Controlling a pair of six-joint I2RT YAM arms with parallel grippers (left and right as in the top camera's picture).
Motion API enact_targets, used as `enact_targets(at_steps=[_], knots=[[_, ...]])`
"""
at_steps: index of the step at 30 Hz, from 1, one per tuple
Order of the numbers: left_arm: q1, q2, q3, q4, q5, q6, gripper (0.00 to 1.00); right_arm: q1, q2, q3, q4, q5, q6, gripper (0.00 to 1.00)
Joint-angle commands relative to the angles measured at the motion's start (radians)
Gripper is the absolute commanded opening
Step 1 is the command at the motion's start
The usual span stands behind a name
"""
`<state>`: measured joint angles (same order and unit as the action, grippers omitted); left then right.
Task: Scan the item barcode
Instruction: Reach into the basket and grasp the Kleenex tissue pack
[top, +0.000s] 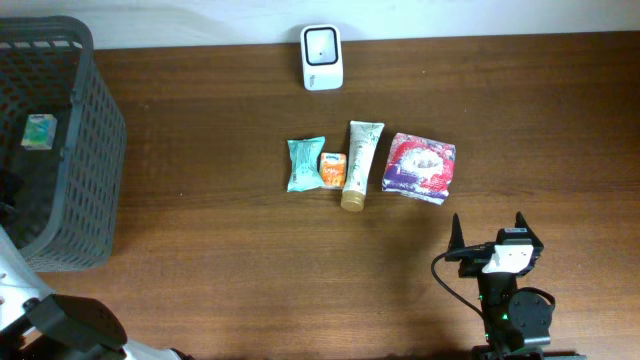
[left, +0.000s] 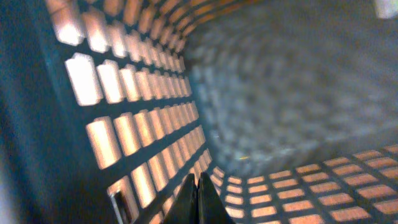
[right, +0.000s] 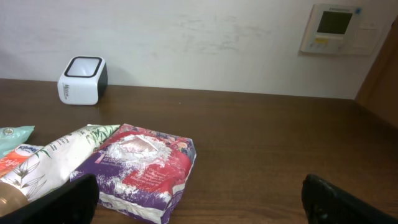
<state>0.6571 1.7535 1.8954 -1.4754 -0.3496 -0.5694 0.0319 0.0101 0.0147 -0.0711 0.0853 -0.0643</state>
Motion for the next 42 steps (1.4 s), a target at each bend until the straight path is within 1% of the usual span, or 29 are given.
enact_targets(at_steps=[1, 2, 3, 7, 8, 11, 13, 15, 19, 23, 24, 25, 26, 28, 29, 30, 31, 32, 33, 34, 35, 36, 37, 38, 39, 40, 42], knots=[[0.053, 0.006, 0.000, -0.084, -0.043, -0.207, 0.00, -0.006, -0.006, -0.009, -0.003, 0.002, -0.007, 0.99], [0.080, 0.006, 0.000, -0.129, -0.043, -0.277, 0.00, -0.006, -0.006, -0.009, -0.003, 0.002, -0.007, 0.99], [0.100, 0.006, 0.000, -0.145, -0.043, -0.305, 0.00, -0.006, -0.006, -0.009, -0.003, 0.002, -0.007, 0.99], [0.155, 0.006, 0.000, -0.197, 0.018, -0.326, 0.00, -0.006, -0.006, -0.009, -0.003, 0.002, -0.007, 0.99], [0.166, 0.006, -0.003, -0.213, 0.024, -0.352, 0.00, -0.006, -0.006, -0.009, -0.003, 0.002, -0.007, 0.99], [0.173, 0.006, -0.018, -0.213, 0.034, -0.358, 0.00, -0.006, -0.006, -0.009, -0.003, 0.002, -0.007, 0.99], [0.173, 0.000, -0.041, -0.213, 0.087, -0.358, 0.00, -0.006, -0.006, -0.009, -0.003, 0.002, -0.007, 0.98], [0.174, -0.015, -0.072, -0.213, 0.100, -0.362, 0.00, -0.006, -0.006, -0.009, -0.003, 0.002, -0.007, 0.99], [0.174, -0.106, -0.152, -0.213, 0.098, -0.441, 0.00, -0.006, -0.006, -0.009, -0.003, 0.002, -0.007, 0.99], [0.173, -0.173, -0.158, -0.213, 0.099, -0.465, 0.00, -0.006, -0.006, -0.009, -0.003, 0.002, -0.007, 0.99], [0.173, -0.182, -0.158, -0.213, 0.099, -0.489, 0.00, -0.006, -0.006, -0.009, -0.003, 0.002, -0.007, 0.99], [0.173, -0.185, -0.158, -0.209, 0.099, -0.520, 0.00, -0.006, -0.006, -0.009, -0.003, 0.002, -0.007, 0.98], [0.173, -0.185, -0.158, -0.180, 0.100, -0.523, 0.00, -0.006, -0.006, -0.009, -0.003, 0.002, -0.007, 0.99], [0.173, -0.185, -0.158, -0.079, 0.100, -0.521, 0.00, -0.006, -0.006, -0.009, -0.003, 0.002, -0.007, 0.99], [0.172, -0.185, -0.158, -0.004, 0.100, -0.511, 0.00, -0.006, -0.006, -0.009, -0.003, 0.002, -0.007, 0.99], [0.167, -0.185, -0.158, 0.082, 0.102, -0.462, 0.11, -0.006, -0.006, -0.009, -0.003, 0.002, -0.007, 0.99], [0.156, -0.185, -0.158, 0.178, 0.107, -0.364, 0.21, -0.006, -0.006, -0.009, -0.003, 0.002, -0.007, 0.99], [0.141, -0.185, -0.158, 0.281, 0.129, -0.242, 0.38, -0.006, -0.006, -0.009, -0.003, 0.002, -0.007, 0.99], [0.122, -0.184, -0.158, 0.394, 0.181, -0.090, 0.48, -0.006, -0.006, -0.009, -0.003, 0.002, -0.007, 0.99], [0.100, -0.180, -0.158, 0.491, 0.237, 0.037, 0.56, -0.006, -0.006, -0.009, -0.003, 0.002, -0.007, 0.98], [0.080, -0.173, -0.158, 0.560, 0.280, 0.133, 0.62, -0.006, -0.006, -0.009, -0.003, 0.002, -0.007, 0.99], [0.061, -0.162, -0.158, 0.618, 0.303, 0.201, 0.69, -0.006, -0.006, -0.009, -0.003, 0.002, -0.007, 0.99], [0.035, -0.145, -0.158, 0.679, 0.302, 0.256, 0.78, -0.006, -0.006, -0.009, -0.003, 0.002, -0.007, 0.99], [0.016, -0.128, -0.158, 0.718, 0.302, 0.305, 0.82, -0.006, -0.006, -0.009, -0.003, 0.002, -0.007, 0.99], [-0.005, -0.104, -0.158, 0.755, 0.302, 0.367, 0.93, -0.006, -0.006, -0.009, -0.003, 0.002, -0.007, 0.99], [-0.027, -0.065, -0.158, 0.794, 0.302, 0.463, 0.99, -0.006, -0.006, -0.009, -0.003, 0.002, -0.007, 0.99], [-0.035, 0.001, -0.158, 0.832, 0.302, 0.603, 0.99, -0.006, -0.006, -0.009, -0.003, 0.002, -0.007, 0.99]])
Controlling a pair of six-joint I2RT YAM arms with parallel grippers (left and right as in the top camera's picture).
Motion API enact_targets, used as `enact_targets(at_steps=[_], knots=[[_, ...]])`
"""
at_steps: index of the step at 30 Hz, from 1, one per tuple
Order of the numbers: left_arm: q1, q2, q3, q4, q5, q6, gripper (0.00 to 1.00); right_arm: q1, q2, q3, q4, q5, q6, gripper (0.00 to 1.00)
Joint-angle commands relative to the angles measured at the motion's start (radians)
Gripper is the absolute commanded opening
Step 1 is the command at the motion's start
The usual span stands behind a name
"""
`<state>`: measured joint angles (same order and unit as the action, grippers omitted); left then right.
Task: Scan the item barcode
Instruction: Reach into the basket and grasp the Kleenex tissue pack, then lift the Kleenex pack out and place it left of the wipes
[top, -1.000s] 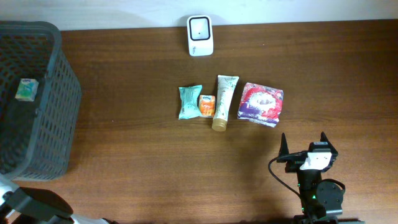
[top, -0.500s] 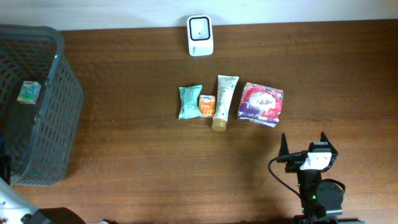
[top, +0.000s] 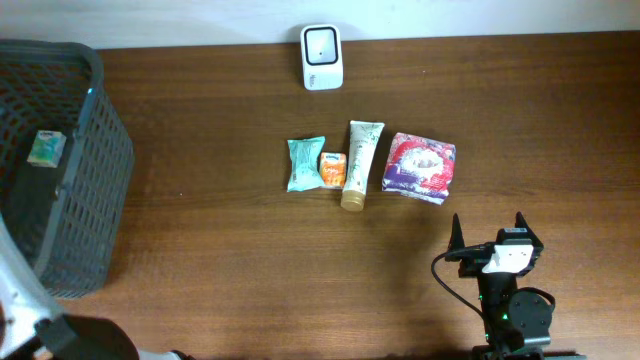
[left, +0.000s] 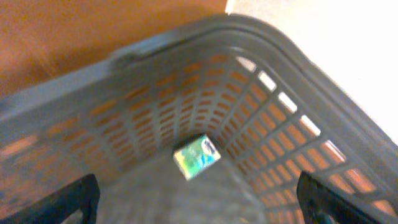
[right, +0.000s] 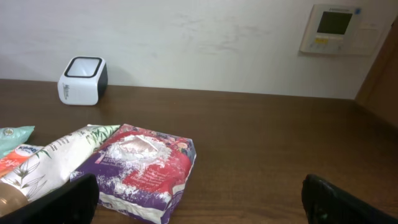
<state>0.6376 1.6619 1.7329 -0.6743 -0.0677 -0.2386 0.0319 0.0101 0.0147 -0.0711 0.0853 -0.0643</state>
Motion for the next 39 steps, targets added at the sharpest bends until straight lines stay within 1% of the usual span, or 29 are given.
enact_targets(at_steps=[1, 4, 6, 7, 10, 12, 13, 14, 18, 20, 24, 25, 27, 28, 29, 34, 36, 37, 38, 39], knots=[[-0.016, 0.123, 0.004, 0.039, 0.020, 0.324, 0.99, -0.006, -0.006, -0.009, -0.003, 0.002, -0.007, 0.99], [-0.027, 0.229, 0.004, 0.045, 0.021, 0.507, 1.00, -0.006, -0.006, -0.009, -0.003, 0.002, -0.007, 0.99], [-0.045, 0.306, 0.004, 0.062, 0.020, 0.597, 0.98, -0.006, -0.006, -0.009, -0.003, 0.002, -0.007, 0.99], [-0.053, 0.336, 0.004, 0.073, 0.017, 0.620, 0.97, -0.006, -0.006, -0.009, -0.003, 0.002, -0.007, 0.99], [-0.077, 0.412, 0.004, 0.114, -0.073, 0.632, 0.93, -0.006, -0.006, -0.009, -0.003, 0.002, -0.007, 0.99], [-0.084, 0.457, 0.004, 0.121, -0.071, 0.690, 0.90, -0.006, -0.006, -0.009, -0.003, 0.002, -0.007, 0.99], [-0.085, 0.472, 0.004, 0.122, -0.071, 0.702, 0.91, -0.006, -0.006, -0.009, -0.003, 0.002, -0.007, 0.99], [-0.085, 0.488, 0.004, 0.137, -0.071, 0.701, 0.90, -0.006, -0.006, -0.009, -0.003, 0.002, -0.007, 0.99], [-0.085, 0.521, 0.004, 0.181, -0.071, 0.709, 0.84, -0.006, -0.006, -0.009, -0.003, 0.002, -0.007, 0.99], [-0.085, 0.544, 0.004, 0.198, -0.071, 0.739, 0.74, -0.006, -0.006, -0.009, -0.003, 0.002, -0.007, 0.99], [-0.085, 0.554, 0.004, 0.253, -0.066, 0.738, 0.60, -0.006, -0.006, -0.009, -0.003, 0.002, -0.007, 0.99], [-0.085, 0.558, 0.003, 0.254, -0.066, 0.738, 0.61, -0.006, -0.006, -0.009, -0.003, 0.002, -0.007, 0.99], [-0.085, 0.575, 0.003, 0.251, -0.067, 0.738, 0.66, -0.006, -0.006, -0.009, -0.003, 0.002, -0.007, 0.99], [-0.085, 0.596, 0.003, 0.243, -0.068, 0.738, 0.71, -0.006, -0.006, -0.009, -0.003, 0.002, -0.007, 0.99], [-0.085, 0.610, 0.003, 0.238, -0.068, 0.738, 0.72, -0.006, -0.006, -0.009, -0.003, 0.002, -0.007, 0.99], [-0.085, 0.633, 0.003, 0.255, -0.068, 0.739, 0.71, -0.006, -0.006, -0.009, -0.003, 0.002, -0.007, 0.99], [-0.085, 0.633, 0.003, 0.272, -0.067, 0.738, 0.62, -0.006, -0.006, -0.009, -0.003, 0.002, -0.007, 0.99], [-0.085, 0.633, 0.003, 0.278, -0.067, 0.738, 0.57, -0.006, -0.006, -0.009, -0.003, 0.002, -0.007, 0.99], [-0.085, 0.633, 0.003, 0.278, -0.068, 0.738, 0.49, -0.006, -0.006, -0.009, -0.003, 0.002, -0.007, 0.99], [-0.085, 0.633, 0.003, 0.272, -0.068, 0.738, 0.21, -0.006, -0.006, -0.009, -0.003, 0.002, -0.007, 0.99]])
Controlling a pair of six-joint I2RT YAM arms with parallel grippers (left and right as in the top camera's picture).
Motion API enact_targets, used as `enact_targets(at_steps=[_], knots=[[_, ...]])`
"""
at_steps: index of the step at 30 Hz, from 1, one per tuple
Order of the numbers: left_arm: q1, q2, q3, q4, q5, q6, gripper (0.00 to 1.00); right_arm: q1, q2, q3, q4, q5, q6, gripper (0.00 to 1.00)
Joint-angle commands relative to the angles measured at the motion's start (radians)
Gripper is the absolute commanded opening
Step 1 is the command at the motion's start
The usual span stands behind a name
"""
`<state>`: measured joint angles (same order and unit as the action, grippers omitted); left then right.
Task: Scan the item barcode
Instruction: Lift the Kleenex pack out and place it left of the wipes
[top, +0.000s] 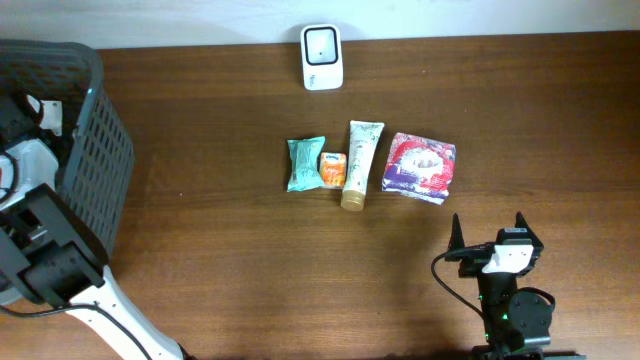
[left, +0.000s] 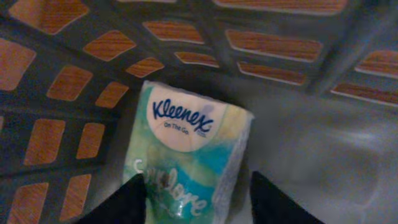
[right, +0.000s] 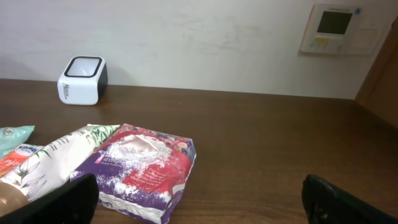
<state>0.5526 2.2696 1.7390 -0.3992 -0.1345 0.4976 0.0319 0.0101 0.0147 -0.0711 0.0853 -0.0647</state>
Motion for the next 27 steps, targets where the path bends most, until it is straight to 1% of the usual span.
enact_targets(at_steps=[1, 2, 5, 7, 8, 9, 11, 12, 13, 14, 15, 16, 17, 18, 19, 20, 21, 22, 24, 25, 27], knots=[[0.000, 0.025, -0.003, -0.006, -0.005, 0.002, 0.06, -0.006, -0.006, -0.009, -0.003, 0.002, -0.006, 0.99], [0.000, 0.024, -0.003, -0.008, -0.026, 0.002, 0.00, -0.006, -0.006, -0.009, -0.003, 0.002, -0.006, 0.99], [0.000, -0.015, -0.003, -0.048, -0.126, -0.009, 0.00, -0.006, -0.006, -0.009, -0.003, 0.002, -0.006, 0.99], [0.000, -0.075, -0.003, -0.068, -0.135, -0.089, 0.00, -0.006, -0.006, -0.009, -0.003, 0.002, -0.006, 0.99], [0.000, -0.138, -0.003, -0.084, -0.116, -0.183, 0.00, -0.006, -0.006, -0.009, -0.003, 0.002, -0.006, 0.99], [0.000, -0.171, -0.003, -0.095, -0.085, -0.207, 0.00, -0.006, -0.006, -0.009, -0.003, 0.002, -0.006, 0.99], [0.000, -0.306, -0.003, -0.134, 0.078, -0.240, 0.00, -0.006, -0.006, -0.009, -0.003, 0.002, -0.006, 0.99], [0.000, -0.347, -0.003, -0.137, 0.095, -0.309, 0.00, -0.006, -0.006, -0.009, -0.003, 0.002, -0.006, 0.99], [0.000, -0.404, -0.003, -0.139, 0.095, -0.418, 0.00, -0.006, -0.006, -0.009, -0.003, 0.002, -0.006, 0.99], [0.000, -0.470, -0.003, -0.146, 0.097, -0.492, 0.00, -0.006, -0.006, -0.009, -0.003, 0.002, -0.006, 0.99], [0.000, -0.505, -0.003, -0.150, 0.107, -0.518, 0.00, -0.006, -0.006, -0.009, -0.003, 0.002, -0.006, 0.99], [0.000, -0.549, -0.003, -0.156, 0.140, -0.533, 0.00, -0.006, -0.006, -0.009, -0.003, 0.002, -0.006, 0.99], [0.000, -0.613, -0.003, -0.156, 0.221, -0.538, 0.00, -0.006, -0.006, -0.009, -0.003, 0.002, -0.006, 0.99], [0.000, -0.654, -0.003, -0.154, 0.285, -0.570, 0.00, -0.006, -0.006, -0.009, -0.003, 0.002, -0.006, 0.99], [0.000, -0.698, -0.003, -0.152, 0.361, -0.644, 0.00, -0.006, -0.006, -0.009, -0.003, 0.002, -0.006, 0.99], [0.000, -0.745, -0.003, -0.158, 0.460, -0.770, 0.00, -0.006, -0.006, -0.009, -0.003, 0.002, -0.006, 0.99], [0.000, -0.774, -0.003, -0.166, 0.557, -0.853, 0.00, -0.006, -0.006, -0.009, -0.003, 0.002, -0.006, 0.99], [-0.004, -0.789, -0.003, -0.174, 0.654, -0.879, 0.00, -0.006, -0.006, -0.009, -0.003, 0.002, -0.006, 0.99], [-0.035, -0.798, -0.003, -0.189, 0.800, -0.879, 0.00, -0.006, -0.006, -0.009, -0.003, 0.002, -0.006, 0.99], [-0.078, -0.797, -0.003, -0.218, 0.846, -0.879, 0.00, -0.006, -0.006, -0.009, -0.003, 0.002, -0.006, 0.99], [-0.155, -0.796, -0.003, -0.268, 0.845, -0.867, 0.00, -0.006, -0.006, -0.009, -0.003, 0.002, -0.006, 0.99]])
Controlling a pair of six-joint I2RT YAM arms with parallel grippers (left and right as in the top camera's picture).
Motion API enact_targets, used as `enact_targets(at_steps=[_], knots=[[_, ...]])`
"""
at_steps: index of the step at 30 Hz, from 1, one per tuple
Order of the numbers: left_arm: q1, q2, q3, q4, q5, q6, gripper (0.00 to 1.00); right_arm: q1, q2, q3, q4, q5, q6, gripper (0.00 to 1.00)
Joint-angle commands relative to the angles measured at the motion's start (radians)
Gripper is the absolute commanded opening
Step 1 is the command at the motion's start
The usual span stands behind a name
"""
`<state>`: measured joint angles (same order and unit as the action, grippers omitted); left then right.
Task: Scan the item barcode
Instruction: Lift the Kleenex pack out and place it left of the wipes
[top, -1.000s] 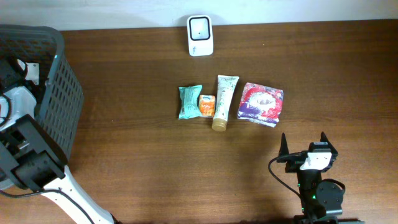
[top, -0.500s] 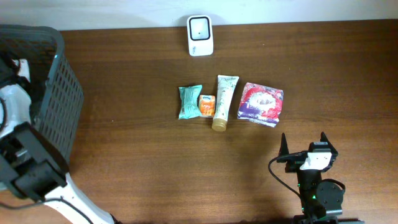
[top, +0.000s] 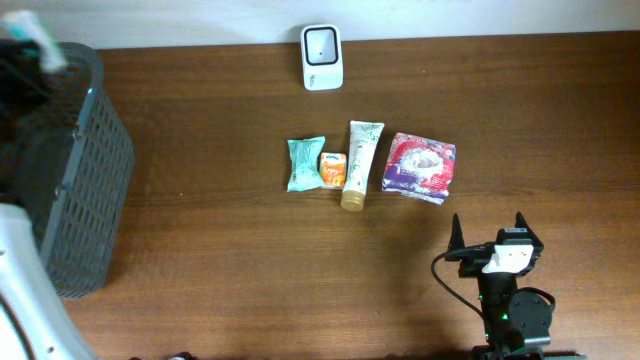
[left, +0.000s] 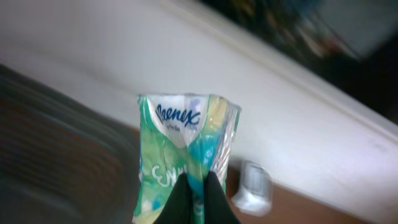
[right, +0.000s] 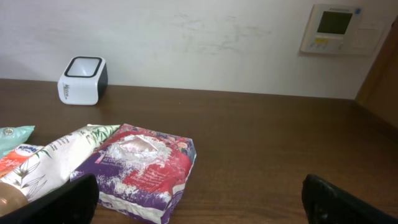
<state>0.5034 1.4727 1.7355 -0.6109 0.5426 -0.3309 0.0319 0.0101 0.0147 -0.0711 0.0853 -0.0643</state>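
A green and white Kleenex tissue pack (left: 186, 149) is pinched between the fingers of my left gripper (left: 198, 190), which is shut on it. The overhead view shows the pack (top: 40, 45) blurred at the far left, above the back rim of the grey basket (top: 85, 190). The white barcode scanner (top: 321, 43) stands at the table's back edge, and it shows in the left wrist view beyond the pack (left: 250, 186). My right gripper (top: 492, 235) stands open near the front right, with nothing between its fingers.
A teal packet (top: 304, 164), a small orange packet (top: 332, 169), a cream tube (top: 358, 163) and a purple-red pack (top: 421, 166) lie in a row mid-table. The basket fills the left end. A white wall runs behind the table.
My left gripper was open around the Kleenex pack on the basket floor. Now it is shut on the pack and raised out of the basket, with the wall and scanner in its view.
My left gripper was shut, low inside the basket, with the pack lying in there. Then it was open above the basket, looking down on the pack. Then its fingers flanked the pack. Now it holds the pack aloft. The right arm has stayed still.
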Motion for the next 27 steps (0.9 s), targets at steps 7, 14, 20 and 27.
enact_targets(at_steps=[7, 14, 20, 27], knots=[[-0.538, 0.045, -0.001, -0.238, -0.274, 0.169, 0.00, -0.006, -0.006, -0.009, -0.003, 0.002, -0.007, 0.99], [-0.761, 0.338, -0.002, -0.293, -0.525, 0.150, 0.00, -0.006, -0.006, -0.009, -0.003, 0.002, -0.007, 0.99], [-0.785, 0.587, -0.002, -0.312, -0.525, 0.039, 0.00, -0.006, -0.006, -0.009, -0.003, 0.002, -0.007, 0.99], [-0.785, 0.679, -0.001, -0.342, -0.565, 0.040, 0.46, -0.006, -0.006, -0.009, -0.003, 0.002, -0.007, 0.99]])
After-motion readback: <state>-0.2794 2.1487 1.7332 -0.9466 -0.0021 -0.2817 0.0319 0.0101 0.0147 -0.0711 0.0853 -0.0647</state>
